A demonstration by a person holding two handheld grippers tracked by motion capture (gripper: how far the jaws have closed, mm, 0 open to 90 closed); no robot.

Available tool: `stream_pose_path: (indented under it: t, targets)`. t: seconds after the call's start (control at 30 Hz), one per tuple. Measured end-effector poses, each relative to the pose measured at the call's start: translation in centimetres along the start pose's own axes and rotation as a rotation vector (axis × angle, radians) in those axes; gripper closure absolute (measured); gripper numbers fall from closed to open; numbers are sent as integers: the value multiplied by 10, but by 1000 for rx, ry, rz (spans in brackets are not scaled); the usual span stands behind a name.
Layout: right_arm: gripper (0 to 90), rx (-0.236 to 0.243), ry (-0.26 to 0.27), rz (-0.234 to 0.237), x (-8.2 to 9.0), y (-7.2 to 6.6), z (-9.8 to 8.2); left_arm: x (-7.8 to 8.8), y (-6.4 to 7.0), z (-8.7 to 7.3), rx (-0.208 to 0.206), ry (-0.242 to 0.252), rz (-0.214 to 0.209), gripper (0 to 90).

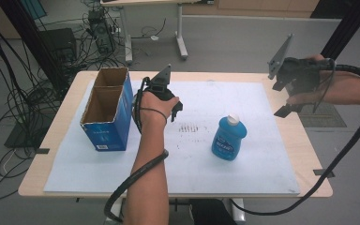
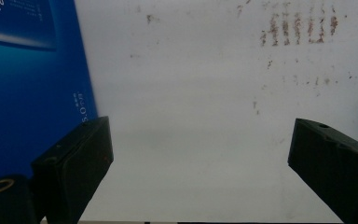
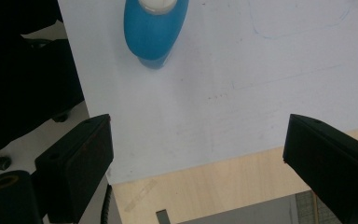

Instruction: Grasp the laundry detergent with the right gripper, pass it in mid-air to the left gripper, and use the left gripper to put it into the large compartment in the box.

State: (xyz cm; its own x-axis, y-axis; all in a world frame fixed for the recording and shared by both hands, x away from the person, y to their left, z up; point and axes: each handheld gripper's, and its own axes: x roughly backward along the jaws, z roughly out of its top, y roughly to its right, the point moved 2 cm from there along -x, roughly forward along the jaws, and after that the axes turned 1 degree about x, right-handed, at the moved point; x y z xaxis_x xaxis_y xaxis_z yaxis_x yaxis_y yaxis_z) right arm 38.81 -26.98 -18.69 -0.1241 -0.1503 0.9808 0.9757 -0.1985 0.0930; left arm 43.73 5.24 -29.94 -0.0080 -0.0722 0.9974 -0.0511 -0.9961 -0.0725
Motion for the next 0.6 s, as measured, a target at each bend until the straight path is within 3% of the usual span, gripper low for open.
stream_pose_path:
  t: [0.6]
  targets:
    - [82,-6,3,-14,2,0,0,3,-1,-2,2,3,2,70]
